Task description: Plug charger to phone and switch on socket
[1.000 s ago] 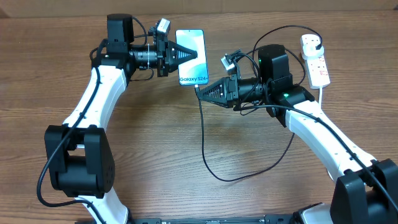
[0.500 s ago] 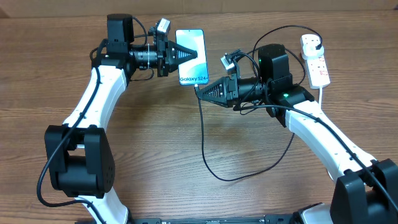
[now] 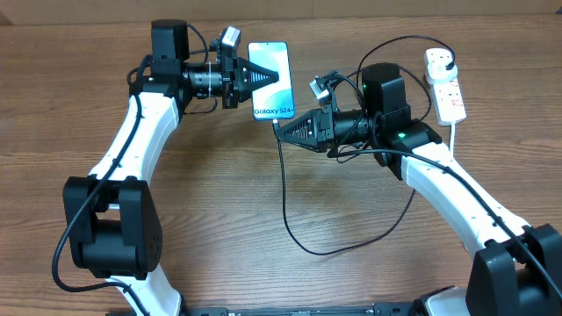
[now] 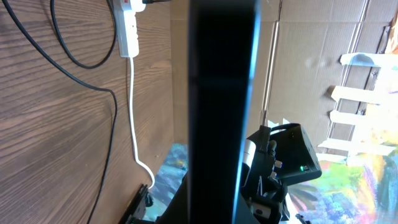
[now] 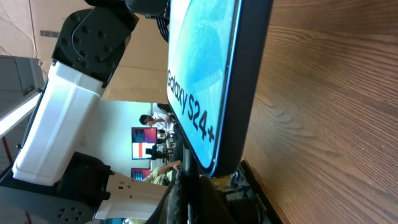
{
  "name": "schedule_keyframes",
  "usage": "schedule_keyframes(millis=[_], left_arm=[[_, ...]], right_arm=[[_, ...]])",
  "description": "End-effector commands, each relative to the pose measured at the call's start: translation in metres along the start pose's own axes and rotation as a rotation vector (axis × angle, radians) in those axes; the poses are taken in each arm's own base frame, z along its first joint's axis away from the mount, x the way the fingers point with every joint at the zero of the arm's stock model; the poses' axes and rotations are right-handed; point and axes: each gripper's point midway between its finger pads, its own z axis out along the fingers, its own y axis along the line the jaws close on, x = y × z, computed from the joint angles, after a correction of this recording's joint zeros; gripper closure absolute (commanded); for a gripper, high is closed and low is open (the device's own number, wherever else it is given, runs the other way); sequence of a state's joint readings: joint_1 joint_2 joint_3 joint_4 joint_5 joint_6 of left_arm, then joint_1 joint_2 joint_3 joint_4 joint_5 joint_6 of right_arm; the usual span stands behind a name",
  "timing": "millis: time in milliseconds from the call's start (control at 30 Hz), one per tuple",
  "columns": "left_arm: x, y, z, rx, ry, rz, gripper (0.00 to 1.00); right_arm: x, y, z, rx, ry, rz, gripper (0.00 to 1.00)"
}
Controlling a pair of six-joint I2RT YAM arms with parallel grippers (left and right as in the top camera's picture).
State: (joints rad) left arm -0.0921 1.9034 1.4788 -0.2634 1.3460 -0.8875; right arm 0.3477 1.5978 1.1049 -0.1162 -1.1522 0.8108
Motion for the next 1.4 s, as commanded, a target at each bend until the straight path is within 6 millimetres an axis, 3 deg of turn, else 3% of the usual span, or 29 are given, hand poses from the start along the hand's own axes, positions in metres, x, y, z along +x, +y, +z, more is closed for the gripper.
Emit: schedule_keyframes(millis=[0,1367], left_arm=[[0.007,-0.01,0.005,0.029,0.044,0.012,0.96],[0.013,-0.015,0.004,0.057,0.079,0.012,0.96]], right_arm=[[-0.004,0.006,-0.001,0.006,-0.022,-0.025,0.96],[-0.019,0.005,-0.001,0.035,-0.101,-0.019,0.96]])
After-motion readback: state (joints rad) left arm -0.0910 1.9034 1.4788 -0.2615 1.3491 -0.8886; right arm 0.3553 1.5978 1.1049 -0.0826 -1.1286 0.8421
